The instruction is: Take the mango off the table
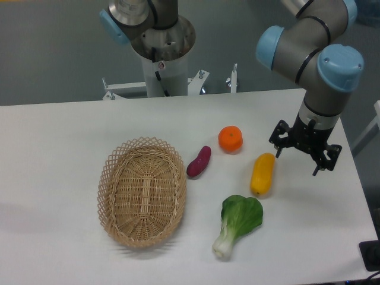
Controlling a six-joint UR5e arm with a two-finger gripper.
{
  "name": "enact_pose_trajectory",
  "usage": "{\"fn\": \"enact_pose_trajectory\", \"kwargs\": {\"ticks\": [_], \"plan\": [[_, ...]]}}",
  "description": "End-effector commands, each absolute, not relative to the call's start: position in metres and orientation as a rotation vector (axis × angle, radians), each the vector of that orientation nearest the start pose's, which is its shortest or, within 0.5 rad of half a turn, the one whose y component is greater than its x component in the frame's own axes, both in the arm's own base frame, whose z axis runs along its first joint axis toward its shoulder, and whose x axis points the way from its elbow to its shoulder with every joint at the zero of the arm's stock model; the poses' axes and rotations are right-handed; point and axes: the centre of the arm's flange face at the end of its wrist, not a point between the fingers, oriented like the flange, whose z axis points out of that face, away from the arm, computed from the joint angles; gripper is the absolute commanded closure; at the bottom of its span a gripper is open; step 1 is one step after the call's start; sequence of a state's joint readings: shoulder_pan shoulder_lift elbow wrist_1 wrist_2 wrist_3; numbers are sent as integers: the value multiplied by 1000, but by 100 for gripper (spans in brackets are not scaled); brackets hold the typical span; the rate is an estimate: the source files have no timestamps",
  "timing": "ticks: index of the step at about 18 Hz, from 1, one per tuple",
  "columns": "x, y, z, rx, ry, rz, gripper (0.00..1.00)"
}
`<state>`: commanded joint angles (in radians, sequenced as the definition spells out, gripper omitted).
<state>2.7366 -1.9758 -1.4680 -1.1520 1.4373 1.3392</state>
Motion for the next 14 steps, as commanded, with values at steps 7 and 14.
{"fn": "enact_pose_trajectory", "kwargs": {"ticks": [7, 14], "plan": [[-538, 389, 343, -2956, 270, 128, 0], [-536, 393, 329, -2946, 256, 166, 0]]}}
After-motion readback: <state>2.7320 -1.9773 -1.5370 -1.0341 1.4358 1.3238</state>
